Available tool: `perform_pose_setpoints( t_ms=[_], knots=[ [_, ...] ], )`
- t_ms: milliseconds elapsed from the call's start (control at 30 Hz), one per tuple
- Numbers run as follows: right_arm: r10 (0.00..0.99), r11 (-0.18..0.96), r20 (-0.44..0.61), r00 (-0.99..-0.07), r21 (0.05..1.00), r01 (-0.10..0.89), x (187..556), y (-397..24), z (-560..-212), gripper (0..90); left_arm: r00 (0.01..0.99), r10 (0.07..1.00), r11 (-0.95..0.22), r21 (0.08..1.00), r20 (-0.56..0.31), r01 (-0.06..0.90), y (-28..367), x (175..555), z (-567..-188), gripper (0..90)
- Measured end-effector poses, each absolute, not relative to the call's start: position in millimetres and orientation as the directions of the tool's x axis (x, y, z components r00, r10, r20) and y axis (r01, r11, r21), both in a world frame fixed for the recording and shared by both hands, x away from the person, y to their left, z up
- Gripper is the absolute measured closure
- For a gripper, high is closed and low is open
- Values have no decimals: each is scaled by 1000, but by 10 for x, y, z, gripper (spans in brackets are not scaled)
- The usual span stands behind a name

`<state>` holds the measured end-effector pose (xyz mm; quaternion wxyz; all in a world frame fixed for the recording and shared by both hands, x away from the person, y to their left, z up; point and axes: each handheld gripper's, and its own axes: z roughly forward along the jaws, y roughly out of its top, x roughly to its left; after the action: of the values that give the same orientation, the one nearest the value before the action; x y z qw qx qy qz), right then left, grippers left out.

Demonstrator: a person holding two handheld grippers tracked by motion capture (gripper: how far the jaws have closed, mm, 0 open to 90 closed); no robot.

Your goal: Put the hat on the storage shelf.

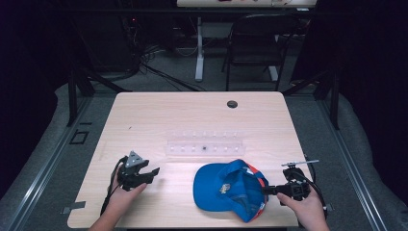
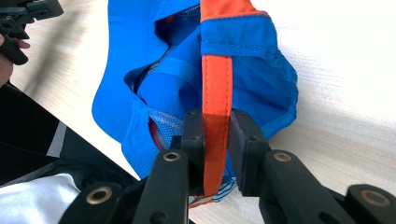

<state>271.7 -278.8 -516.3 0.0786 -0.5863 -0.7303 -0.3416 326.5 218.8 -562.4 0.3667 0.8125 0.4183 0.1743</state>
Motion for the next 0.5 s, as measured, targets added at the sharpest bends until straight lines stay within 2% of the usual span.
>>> perform_pose_setpoints(
  t_ms=[500],
  knots=[
    [809, 67, 517, -280, 392, 917, 2736, -2781, -5070, 775, 589, 808, -380, 743, -23, 551, 2187, 3264, -5623, 440]
  ],
)
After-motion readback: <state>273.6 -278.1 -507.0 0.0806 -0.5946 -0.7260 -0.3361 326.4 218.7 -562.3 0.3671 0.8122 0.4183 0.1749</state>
